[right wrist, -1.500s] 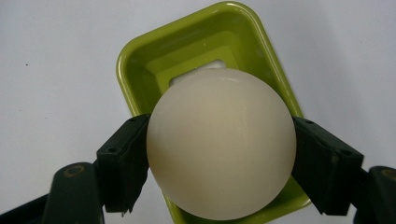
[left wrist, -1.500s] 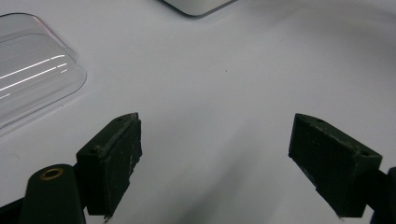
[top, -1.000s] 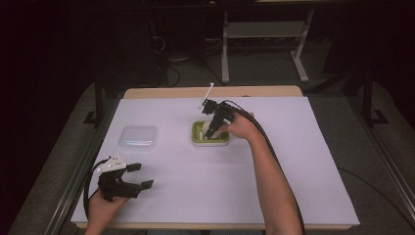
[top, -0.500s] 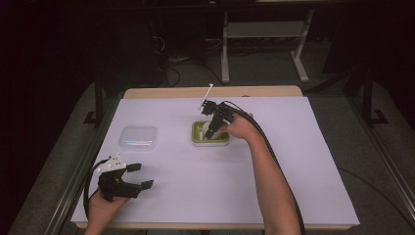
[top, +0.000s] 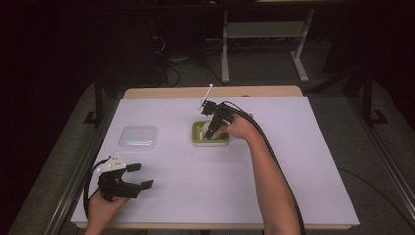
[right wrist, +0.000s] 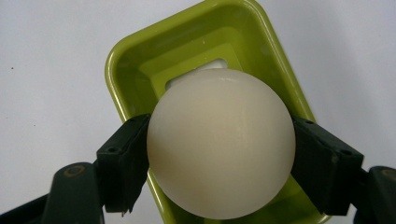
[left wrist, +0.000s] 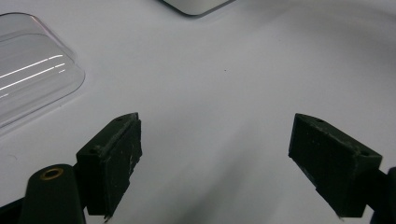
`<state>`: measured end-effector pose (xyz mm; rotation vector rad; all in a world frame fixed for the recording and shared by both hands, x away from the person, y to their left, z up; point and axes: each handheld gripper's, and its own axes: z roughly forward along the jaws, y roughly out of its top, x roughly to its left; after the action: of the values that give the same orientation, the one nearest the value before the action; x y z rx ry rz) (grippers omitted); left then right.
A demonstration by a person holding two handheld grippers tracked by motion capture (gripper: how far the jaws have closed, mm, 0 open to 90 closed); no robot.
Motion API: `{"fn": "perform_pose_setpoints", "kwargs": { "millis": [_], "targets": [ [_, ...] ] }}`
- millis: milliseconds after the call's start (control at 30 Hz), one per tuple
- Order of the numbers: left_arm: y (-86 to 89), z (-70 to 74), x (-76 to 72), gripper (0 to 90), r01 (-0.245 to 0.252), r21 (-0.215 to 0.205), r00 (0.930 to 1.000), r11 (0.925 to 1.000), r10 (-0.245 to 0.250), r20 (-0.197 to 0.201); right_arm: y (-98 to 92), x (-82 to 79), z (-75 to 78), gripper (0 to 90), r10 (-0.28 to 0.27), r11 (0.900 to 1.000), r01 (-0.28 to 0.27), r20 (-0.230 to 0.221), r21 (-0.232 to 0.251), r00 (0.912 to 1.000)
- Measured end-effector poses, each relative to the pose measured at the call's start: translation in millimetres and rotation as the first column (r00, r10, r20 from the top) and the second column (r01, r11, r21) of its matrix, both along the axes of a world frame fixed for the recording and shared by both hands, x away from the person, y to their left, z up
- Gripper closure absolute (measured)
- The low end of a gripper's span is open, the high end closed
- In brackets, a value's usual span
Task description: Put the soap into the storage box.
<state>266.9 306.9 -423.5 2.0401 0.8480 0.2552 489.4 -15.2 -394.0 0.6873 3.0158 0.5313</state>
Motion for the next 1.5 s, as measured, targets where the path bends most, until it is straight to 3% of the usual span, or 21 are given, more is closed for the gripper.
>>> {"fn": "perform_pose_setpoints", "kwargs": {
  "millis": [1500],
  "targets": [
    [-0.4, 0.0, 0.1, 16.5, 0.001, 0.007, 1.0000, 1.0000, -0.001, 0.000, -2.0, 0.8, -0.3, 24.4, -0.011, 1.000, 0.011, -0.002, -0.009, 0.9999]
  ]
}}
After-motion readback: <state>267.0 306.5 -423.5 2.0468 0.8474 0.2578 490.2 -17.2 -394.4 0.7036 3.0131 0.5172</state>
